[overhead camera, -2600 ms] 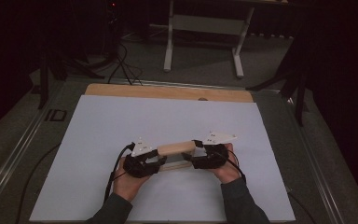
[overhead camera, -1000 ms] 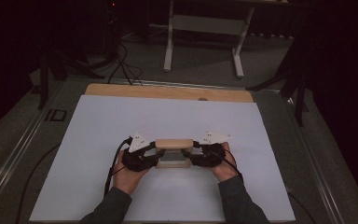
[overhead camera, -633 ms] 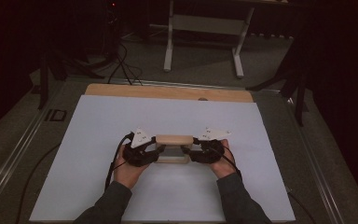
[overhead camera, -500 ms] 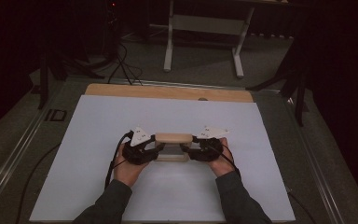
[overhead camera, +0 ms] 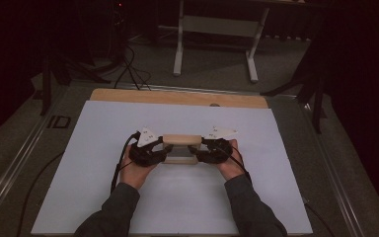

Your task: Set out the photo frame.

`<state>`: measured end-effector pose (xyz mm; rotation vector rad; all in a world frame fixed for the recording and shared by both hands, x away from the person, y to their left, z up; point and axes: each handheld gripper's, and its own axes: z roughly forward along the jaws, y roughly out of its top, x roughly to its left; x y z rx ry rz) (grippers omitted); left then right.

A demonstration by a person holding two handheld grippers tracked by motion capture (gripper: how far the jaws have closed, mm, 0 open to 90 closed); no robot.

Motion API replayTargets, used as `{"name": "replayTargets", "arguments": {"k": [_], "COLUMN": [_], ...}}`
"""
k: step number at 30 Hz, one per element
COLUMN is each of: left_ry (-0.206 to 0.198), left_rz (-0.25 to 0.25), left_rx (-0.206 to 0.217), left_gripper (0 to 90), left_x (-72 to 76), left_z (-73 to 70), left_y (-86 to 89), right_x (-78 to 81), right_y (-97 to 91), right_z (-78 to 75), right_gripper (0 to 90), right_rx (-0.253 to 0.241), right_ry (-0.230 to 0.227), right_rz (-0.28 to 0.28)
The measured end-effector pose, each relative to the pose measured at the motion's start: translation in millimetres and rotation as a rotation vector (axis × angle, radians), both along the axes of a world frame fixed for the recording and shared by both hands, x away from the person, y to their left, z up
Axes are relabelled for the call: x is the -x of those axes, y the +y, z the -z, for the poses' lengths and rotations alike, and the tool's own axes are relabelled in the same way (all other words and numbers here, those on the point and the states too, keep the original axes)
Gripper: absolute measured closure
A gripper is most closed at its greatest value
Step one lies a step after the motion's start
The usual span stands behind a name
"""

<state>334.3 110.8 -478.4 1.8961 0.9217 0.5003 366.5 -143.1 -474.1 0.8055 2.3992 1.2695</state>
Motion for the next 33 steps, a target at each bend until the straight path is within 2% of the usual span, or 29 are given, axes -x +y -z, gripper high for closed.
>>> {"name": "replayTargets", "arguments": {"k": [33], "left_ry": [0.024], "left_rz": [-0.033], "left_rx": [0.013], "left_gripper": [51.6], "left_x": [-25.1], "left_z": [5.7], "left_y": [9.9], "right_x": [-24.3], "right_y": [17.9], "right_z": [0.3], "right_gripper": [45.4], "right_rx": [0.013], "right_ry": [0.012], "right_rz": [0.044]}}
